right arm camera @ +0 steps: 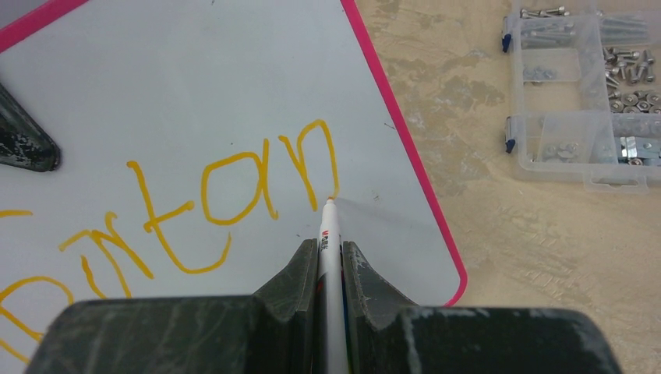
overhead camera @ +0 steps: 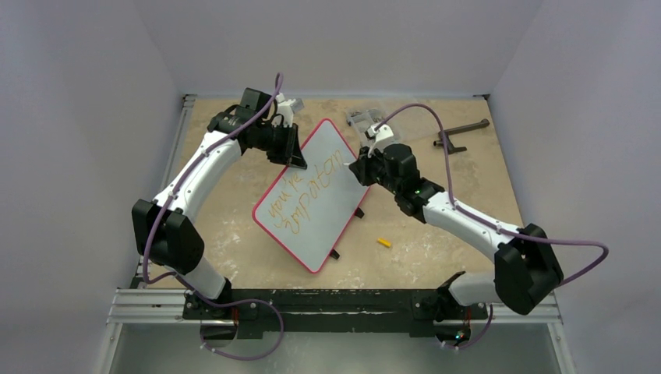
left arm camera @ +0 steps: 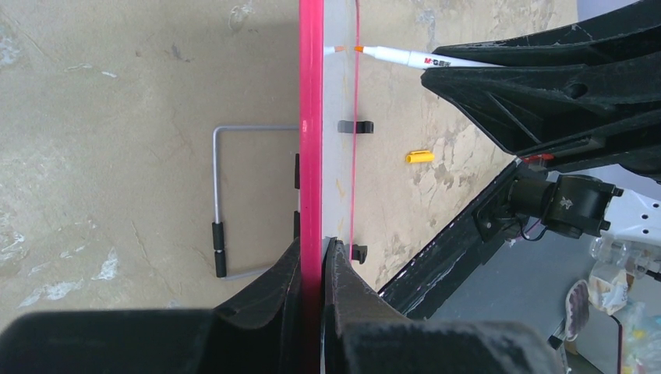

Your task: Write a sentence on the whiteboard

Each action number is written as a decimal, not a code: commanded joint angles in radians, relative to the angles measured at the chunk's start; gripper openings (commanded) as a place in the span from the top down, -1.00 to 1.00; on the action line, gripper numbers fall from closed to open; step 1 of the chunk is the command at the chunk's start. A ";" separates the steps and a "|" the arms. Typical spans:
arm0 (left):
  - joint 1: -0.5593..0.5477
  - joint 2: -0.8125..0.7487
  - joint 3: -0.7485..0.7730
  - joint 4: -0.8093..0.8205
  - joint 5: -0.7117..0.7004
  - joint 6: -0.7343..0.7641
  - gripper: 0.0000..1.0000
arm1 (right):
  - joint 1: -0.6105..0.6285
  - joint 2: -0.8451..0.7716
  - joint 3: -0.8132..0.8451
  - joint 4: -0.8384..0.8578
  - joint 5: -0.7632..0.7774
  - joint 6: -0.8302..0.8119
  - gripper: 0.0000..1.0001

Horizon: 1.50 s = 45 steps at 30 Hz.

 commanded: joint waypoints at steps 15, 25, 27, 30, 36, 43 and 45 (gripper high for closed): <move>-0.014 -0.026 0.004 -0.015 -0.112 0.086 1.00 | 0.003 0.000 0.102 0.018 0.033 -0.015 1.00; -0.014 -0.028 0.004 -0.016 -0.112 0.086 1.00 | 0.001 0.048 0.160 0.023 0.043 -0.019 1.00; -0.014 -0.029 0.003 -0.016 -0.112 0.087 1.00 | 0.000 0.053 0.162 0.023 0.051 -0.019 1.00; -0.013 -0.029 0.003 -0.016 -0.112 0.087 1.00 | -0.003 0.061 0.160 0.024 0.062 -0.023 1.00; -0.014 -0.029 0.003 -0.016 -0.112 0.087 1.00 | -0.009 0.078 0.160 0.025 0.075 -0.031 1.00; -0.015 -0.026 0.003 -0.015 -0.117 0.087 1.00 | -0.017 0.096 0.179 0.019 0.095 -0.042 1.00; -0.015 -0.025 0.002 -0.016 -0.117 0.087 1.00 | -0.022 0.103 0.185 0.019 0.097 -0.044 1.00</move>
